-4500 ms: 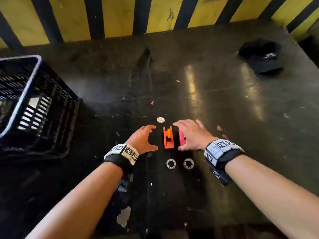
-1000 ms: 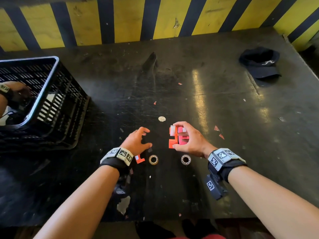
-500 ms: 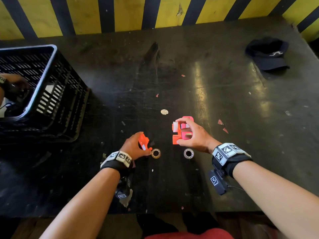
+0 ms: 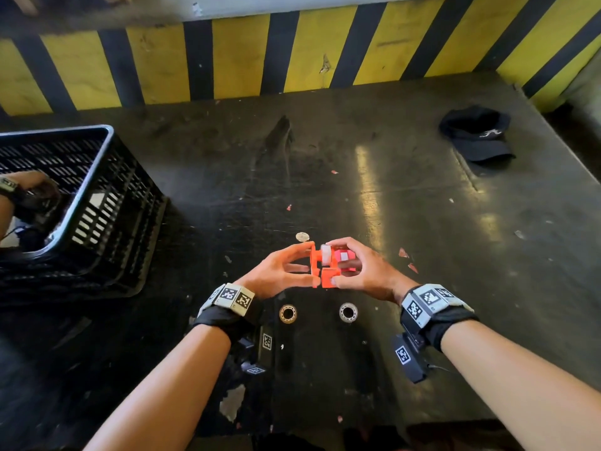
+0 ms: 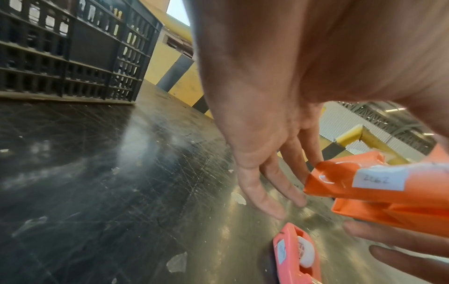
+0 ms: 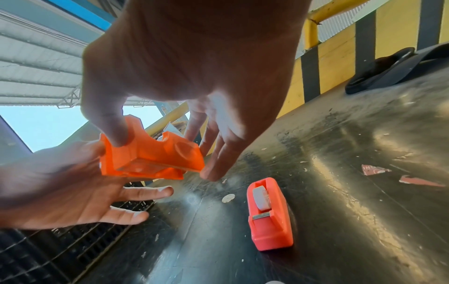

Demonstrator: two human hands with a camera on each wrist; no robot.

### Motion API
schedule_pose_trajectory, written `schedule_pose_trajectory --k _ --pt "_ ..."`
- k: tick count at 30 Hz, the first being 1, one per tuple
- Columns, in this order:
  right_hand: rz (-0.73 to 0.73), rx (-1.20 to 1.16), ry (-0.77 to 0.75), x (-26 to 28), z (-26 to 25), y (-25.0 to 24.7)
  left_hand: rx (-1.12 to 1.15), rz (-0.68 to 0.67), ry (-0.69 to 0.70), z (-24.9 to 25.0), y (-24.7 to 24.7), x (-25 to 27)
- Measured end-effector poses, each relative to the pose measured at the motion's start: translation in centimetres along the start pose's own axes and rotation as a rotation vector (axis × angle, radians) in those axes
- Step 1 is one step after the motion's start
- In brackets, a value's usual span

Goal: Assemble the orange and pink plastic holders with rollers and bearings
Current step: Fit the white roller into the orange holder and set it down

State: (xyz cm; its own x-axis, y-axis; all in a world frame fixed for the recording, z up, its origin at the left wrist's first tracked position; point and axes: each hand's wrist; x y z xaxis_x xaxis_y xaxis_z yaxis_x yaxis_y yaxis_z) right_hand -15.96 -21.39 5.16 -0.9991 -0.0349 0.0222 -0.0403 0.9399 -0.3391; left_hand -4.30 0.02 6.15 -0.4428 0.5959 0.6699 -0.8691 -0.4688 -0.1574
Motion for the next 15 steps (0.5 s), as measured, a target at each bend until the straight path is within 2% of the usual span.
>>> schedule_pose_trajectory --k 15 --pt "0.034 -0.089 -0.028 0.6 -1.0 -0.1 0.001 0.01 0.064 1.3 0.6 1.3"
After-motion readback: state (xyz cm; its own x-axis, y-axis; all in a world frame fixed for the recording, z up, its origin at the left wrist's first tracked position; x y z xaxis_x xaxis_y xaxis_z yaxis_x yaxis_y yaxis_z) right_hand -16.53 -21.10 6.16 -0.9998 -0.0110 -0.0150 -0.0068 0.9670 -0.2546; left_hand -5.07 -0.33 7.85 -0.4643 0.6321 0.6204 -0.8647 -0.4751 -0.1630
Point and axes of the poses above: each hand's wrist, its own x-axis away from the middle knuckle, its own y-axis out of the palm, z = x × y, and after that the axes turned 15 degrees about -y, right-handed
